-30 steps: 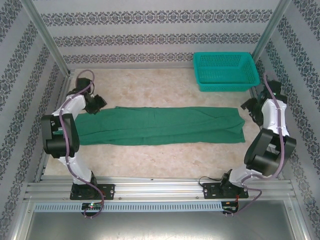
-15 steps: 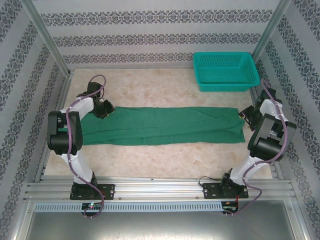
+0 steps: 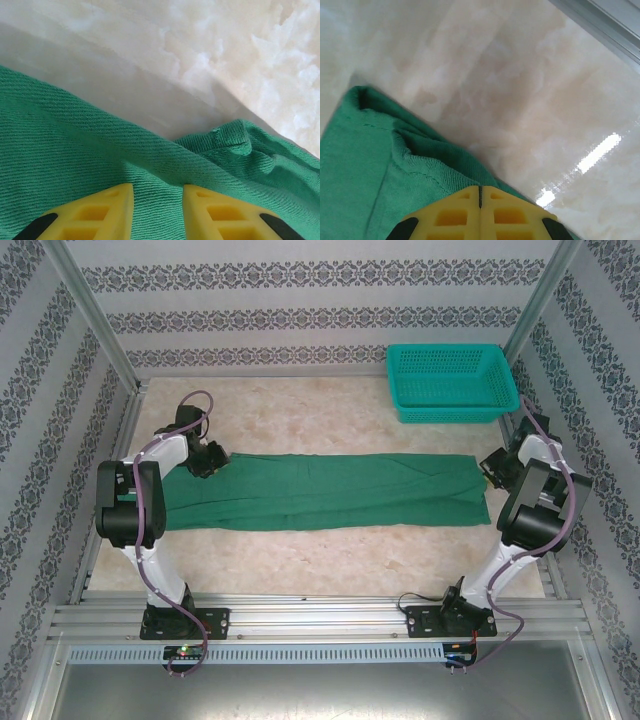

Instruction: Roll up the long pants

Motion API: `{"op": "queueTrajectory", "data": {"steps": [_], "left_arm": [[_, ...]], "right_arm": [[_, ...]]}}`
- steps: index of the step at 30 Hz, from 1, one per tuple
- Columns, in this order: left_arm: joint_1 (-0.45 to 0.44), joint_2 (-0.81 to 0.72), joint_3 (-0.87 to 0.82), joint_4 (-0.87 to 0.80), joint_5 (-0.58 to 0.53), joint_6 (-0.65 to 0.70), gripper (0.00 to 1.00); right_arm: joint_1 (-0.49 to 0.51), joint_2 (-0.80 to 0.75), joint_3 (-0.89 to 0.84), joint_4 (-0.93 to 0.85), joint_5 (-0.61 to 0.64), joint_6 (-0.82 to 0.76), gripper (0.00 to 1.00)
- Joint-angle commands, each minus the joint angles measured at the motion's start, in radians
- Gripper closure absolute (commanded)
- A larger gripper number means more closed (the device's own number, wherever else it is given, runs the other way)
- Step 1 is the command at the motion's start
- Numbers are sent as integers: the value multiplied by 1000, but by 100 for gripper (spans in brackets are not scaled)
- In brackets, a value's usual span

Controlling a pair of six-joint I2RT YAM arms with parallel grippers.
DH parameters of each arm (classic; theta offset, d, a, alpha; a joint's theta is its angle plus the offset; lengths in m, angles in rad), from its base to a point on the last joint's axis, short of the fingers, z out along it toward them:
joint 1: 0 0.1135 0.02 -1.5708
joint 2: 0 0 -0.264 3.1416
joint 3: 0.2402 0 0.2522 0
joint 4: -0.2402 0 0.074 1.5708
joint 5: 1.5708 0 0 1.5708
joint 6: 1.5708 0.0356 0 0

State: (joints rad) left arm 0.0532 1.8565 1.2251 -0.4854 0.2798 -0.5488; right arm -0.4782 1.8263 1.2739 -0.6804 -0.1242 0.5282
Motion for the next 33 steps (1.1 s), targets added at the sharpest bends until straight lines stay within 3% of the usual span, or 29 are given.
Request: {"op": "queueTrajectory", "data": {"steps": [1,8,15,21,24,29,30,32,33], "left_arm": [[-7,4,24,-11,-13,23,69],[-8,-36,19,-10,-3,18,69],[-8,-57,22,-11,5,10,70],[-8,-77,9,-15,-5,8,70],[-8,-74,14,-25,-5,10,70],[-8,-68,28,-31,-14,21,69],[-7,-66,30,-33,-14,22,69],[-8,-61,29,-27,-17,22,69],[-8,-57,32,-29,-16,22,69]], "right_arm": [[39,-124,22,-1,17,18,100],[102,-294,-56,-14,72,-88,100],[130,-299,-31,-61,55,-159,100],[245,-370,-87,-272,211,-167,100],[328,-425,-168,-361,201,-123,100],[487,-378,-243,-523,155,-114,98],[511,-378,-256,-543,152,-115,93],[546,-423,-228,-571,229,-84,46],[541,-440,-205,-584,253,-74,32]]}}
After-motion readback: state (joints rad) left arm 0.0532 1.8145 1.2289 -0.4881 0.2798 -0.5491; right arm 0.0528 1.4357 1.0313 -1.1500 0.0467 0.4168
